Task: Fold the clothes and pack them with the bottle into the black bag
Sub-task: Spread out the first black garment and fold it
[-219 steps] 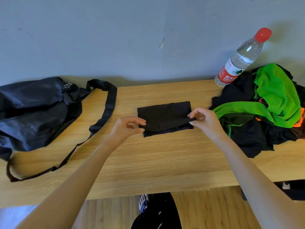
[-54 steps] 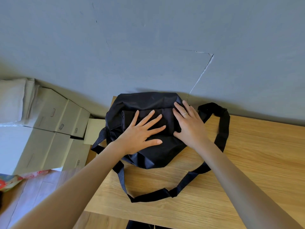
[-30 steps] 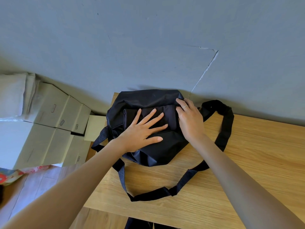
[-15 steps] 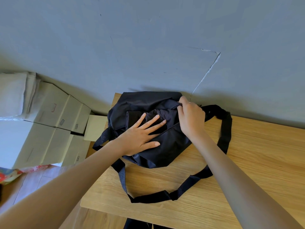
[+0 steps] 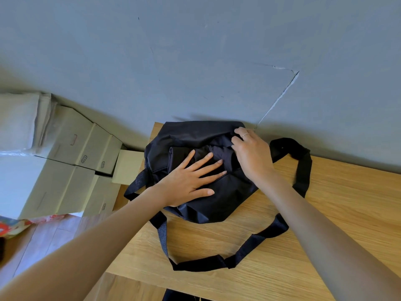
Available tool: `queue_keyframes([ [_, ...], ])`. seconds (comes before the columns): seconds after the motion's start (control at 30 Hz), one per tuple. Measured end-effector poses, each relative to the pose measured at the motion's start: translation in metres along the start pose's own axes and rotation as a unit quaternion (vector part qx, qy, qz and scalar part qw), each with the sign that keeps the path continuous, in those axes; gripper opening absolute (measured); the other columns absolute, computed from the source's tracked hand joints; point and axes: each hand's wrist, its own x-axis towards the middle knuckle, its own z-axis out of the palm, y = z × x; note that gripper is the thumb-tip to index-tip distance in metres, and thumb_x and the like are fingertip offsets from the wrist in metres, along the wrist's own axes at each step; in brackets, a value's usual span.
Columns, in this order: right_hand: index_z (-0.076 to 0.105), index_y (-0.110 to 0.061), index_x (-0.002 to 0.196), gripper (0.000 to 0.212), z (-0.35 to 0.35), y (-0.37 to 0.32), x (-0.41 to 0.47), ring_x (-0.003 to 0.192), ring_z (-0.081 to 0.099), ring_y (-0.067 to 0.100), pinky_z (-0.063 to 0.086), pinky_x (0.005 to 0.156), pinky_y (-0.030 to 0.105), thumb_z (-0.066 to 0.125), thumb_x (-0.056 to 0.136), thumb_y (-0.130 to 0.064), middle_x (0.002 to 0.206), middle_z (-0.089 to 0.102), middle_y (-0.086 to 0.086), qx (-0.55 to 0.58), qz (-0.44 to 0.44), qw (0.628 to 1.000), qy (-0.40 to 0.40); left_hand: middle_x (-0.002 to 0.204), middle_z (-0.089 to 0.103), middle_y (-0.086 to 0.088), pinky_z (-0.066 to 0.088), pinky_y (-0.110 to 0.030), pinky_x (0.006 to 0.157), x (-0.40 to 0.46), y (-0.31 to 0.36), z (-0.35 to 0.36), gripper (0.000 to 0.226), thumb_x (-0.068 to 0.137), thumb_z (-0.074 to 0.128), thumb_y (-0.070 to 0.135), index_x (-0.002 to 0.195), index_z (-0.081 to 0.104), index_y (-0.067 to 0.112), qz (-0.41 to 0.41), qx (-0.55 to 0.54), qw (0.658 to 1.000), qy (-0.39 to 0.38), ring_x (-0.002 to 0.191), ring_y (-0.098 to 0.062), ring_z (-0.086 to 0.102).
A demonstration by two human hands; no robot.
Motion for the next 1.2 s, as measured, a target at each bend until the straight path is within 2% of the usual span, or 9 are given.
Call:
queue_keyframes([
  [0.17, 0.060, 0.001, 0.084, 0.023, -0.005, -0.007, 0.009, 0.074, 0.062, 0.036, 0.043, 0.056, 0.034, 0.043, 0.093, -0.011, 0.092, 0.064, 0.014, 0.076, 0.107, 0.991, 0.013, 0.157, 0.015, 0.001, -0.010, -0.048, 0.114, -0.002, 0.001, 0.000, 0.051, 0.098, 0.013, 0.054, 0.140, 0.016, 0.024, 0.033, 0.008, 0.999, -0.006, 0.146, -0.019, 0.000],
  [0.3, 0.048, -0.004, 0.074, 0.023, -0.010, -0.006, 0.009, 0.065, 0.051, 0.031, 0.030, 0.056, 0.032, 0.041, 0.094, -0.009, 0.076, 0.051, 0.008, 0.105, 0.140, 0.984, 0.011, 0.157, 0.004, 0.006, -0.019, -0.043, 0.114, 0.000, 0.001, -0.004, 0.054, 0.096, 0.010, 0.056, 0.142, 0.008, 0.027, 0.022, -0.013, 1.000, -0.017, 0.145, -0.013, -0.011],
  [0.43, 0.051, -0.001, 0.075, 0.022, -0.015, -0.002, 0.006, 0.061, 0.047, 0.028, 0.035, 0.056, 0.037, 0.040, 0.093, -0.007, 0.067, 0.051, 0.011, 0.166, 0.186, 0.967, 0.046, 0.155, -0.006, 0.011, -0.026, -0.037, 0.111, 0.005, 0.002, -0.008, 0.055, 0.095, 0.010, 0.055, 0.143, 0.000, 0.030, 0.018, -0.028, 0.998, -0.044, 0.142, -0.009, -0.019],
  [0.53, 0.060, -0.002, 0.101, 0.019, -0.017, -0.006, 0.005, 0.075, 0.058, 0.034, 0.042, 0.061, 0.039, 0.043, 0.094, -0.007, 0.085, 0.062, 0.015, 0.157, 0.185, 0.969, 0.049, 0.154, -0.008, 0.013, -0.026, -0.036, 0.111, 0.008, 0.004, -0.009, 0.054, 0.094, 0.010, 0.055, 0.142, -0.002, 0.032, 0.017, -0.043, 0.997, -0.062, 0.142, -0.008, -0.021],
  [0.63, 0.055, -0.008, 0.121, 0.037, -0.012, -0.009, 0.007, 0.100, 0.059, 0.038, 0.048, 0.062, 0.039, 0.056, 0.084, -0.002, 0.118, 0.058, 0.018, 0.022, 0.068, 0.997, 0.037, 0.155, -0.010, 0.014, -0.026, -0.036, 0.111, 0.009, 0.004, -0.009, 0.054, 0.094, 0.009, 0.056, 0.142, -0.003, 0.034, 0.010, -0.054, 0.995, -0.079, 0.141, -0.007, -0.024],
  [0.73, 0.047, -0.011, 0.136, 0.064, -0.002, 0.000, 0.012, 0.132, 0.040, 0.037, 0.043, 0.099, 0.048, 0.065, 0.077, 0.003, 0.144, 0.041, 0.018, -0.057, -0.086, 0.995, -0.007, 0.155, -0.010, 0.014, -0.023, -0.039, 0.112, 0.010, 0.005, -0.009, 0.056, 0.093, 0.007, 0.057, 0.143, -0.002, 0.035, 0.006, -0.056, 0.995, -0.087, 0.141, -0.008, -0.024],
  [0.8, 0.041, -0.014, 0.142, 0.069, 0.004, 0.004, 0.014, 0.136, 0.037, 0.034, 0.037, 0.108, 0.047, 0.068, 0.079, -0.001, 0.147, 0.039, 0.016, -0.068, -0.120, 0.990, -0.032, 0.155, -0.010, 0.014, -0.022, -0.041, 0.113, 0.010, 0.006, -0.010, 0.056, 0.093, 0.007, 0.058, 0.143, -0.001, 0.035, 0.003, -0.060, 0.994, -0.091, 0.141, -0.008, -0.024],
  [1.07, 0.051, -0.011, 0.134, 0.050, 0.000, -0.004, 0.011, 0.127, 0.049, 0.027, 0.055, 0.080, 0.037, 0.066, 0.087, -0.008, 0.134, 0.055, 0.011, 0.033, -0.067, 0.997, 0.007, 0.156, -0.008, 0.012, -0.026, -0.034, 0.111, 0.007, 0.009, -0.009, 0.059, 0.095, 0.013, 0.055, 0.148, 0.013, 0.028, 0.012, -0.070, 0.994, -0.081, 0.141, -0.009, -0.023],
  [1.2, 0.045, -0.012, 0.139, 0.041, -0.015, -0.009, 0.011, 0.133, 0.043, 0.022, 0.050, 0.090, 0.039, 0.044, 0.099, -0.017, 0.137, 0.053, 0.010, 0.154, 0.009, 0.988, 0.006, 0.155, -0.007, 0.010, -0.024, -0.032, 0.112, 0.007, 0.011, -0.005, 0.070, 0.090, 0.004, 0.059, 0.148, 0.021, 0.022, 0.021, -0.081, 0.993, -0.082, 0.142, -0.011, -0.023],
])
